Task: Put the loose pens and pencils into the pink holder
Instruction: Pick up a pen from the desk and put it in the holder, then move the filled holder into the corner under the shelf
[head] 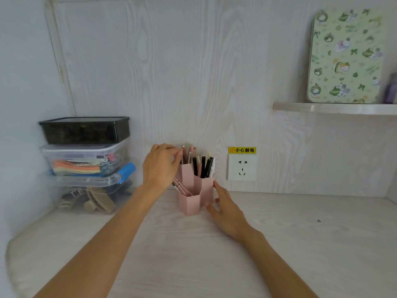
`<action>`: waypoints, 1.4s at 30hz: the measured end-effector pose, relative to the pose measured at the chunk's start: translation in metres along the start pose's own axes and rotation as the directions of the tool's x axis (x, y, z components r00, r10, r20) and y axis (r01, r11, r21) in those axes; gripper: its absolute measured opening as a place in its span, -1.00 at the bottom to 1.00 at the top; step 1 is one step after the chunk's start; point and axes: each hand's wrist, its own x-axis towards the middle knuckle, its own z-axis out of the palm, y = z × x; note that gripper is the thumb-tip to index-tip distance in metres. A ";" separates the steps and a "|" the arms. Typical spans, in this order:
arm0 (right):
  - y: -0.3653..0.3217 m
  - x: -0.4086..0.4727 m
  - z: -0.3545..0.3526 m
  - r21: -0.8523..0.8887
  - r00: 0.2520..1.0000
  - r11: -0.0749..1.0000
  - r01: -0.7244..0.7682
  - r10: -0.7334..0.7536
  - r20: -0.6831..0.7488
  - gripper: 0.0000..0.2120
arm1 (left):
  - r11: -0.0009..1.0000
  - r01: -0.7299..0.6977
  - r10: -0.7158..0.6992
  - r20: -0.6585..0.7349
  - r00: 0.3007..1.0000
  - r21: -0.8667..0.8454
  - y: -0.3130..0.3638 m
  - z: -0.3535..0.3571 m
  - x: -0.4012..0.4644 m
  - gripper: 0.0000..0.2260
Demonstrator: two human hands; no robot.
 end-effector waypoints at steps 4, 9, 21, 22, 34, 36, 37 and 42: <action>-0.002 0.001 -0.001 0.002 1.000 1.000 -0.016 0.016 0.001 -0.36 | 0.986 0.019 -0.039 -0.113 0.993 -0.168 -0.007 -0.002 -0.019 -0.68; -0.004 0.002 -0.004 0.191 0.994 0.976 -0.107 0.112 -0.017 -0.50 | 0.816 0.317 -0.370 -0.014 0.929 -0.484 0.001 0.012 -0.074 -0.37; -0.031 0.035 0.009 0.559 0.967 0.801 -0.214 0.254 0.007 -0.55 | 0.830 0.434 -0.344 0.291 0.893 -0.350 -0.010 0.041 -0.088 -0.17; -0.035 0.036 0.014 0.589 0.959 0.778 -0.219 0.281 -0.015 -0.57 | 0.829 0.436 -0.348 0.288 0.892 -0.349 -0.013 0.040 -0.088 -0.25; -0.008 -0.031 -0.048 0.305 0.934 0.945 -0.119 0.210 -0.288 -0.55 | 0.753 0.457 -0.205 0.492 0.846 -0.473 0.037 0.020 -0.098 -0.58; 0.000 -0.048 -0.073 0.278 0.909 0.955 -0.100 0.201 -0.364 -0.59 | 0.724 0.465 -0.176 0.516 0.838 -0.509 0.069 0.023 -0.097 -0.48; 0.003 -0.055 -0.084 0.270 0.893 0.958 -0.092 0.200 -0.404 -0.59 | 0.709 0.473 -0.169 0.525 0.834 -0.523 0.085 0.024 -0.095 -0.42; 0.031 -0.088 -0.156 0.239 0.776 0.965 -0.112 0.235 -0.585 -0.60 | 0.537 0.561 -0.086 0.621 0.779 -0.630 0.178 0.043 -0.070 -0.37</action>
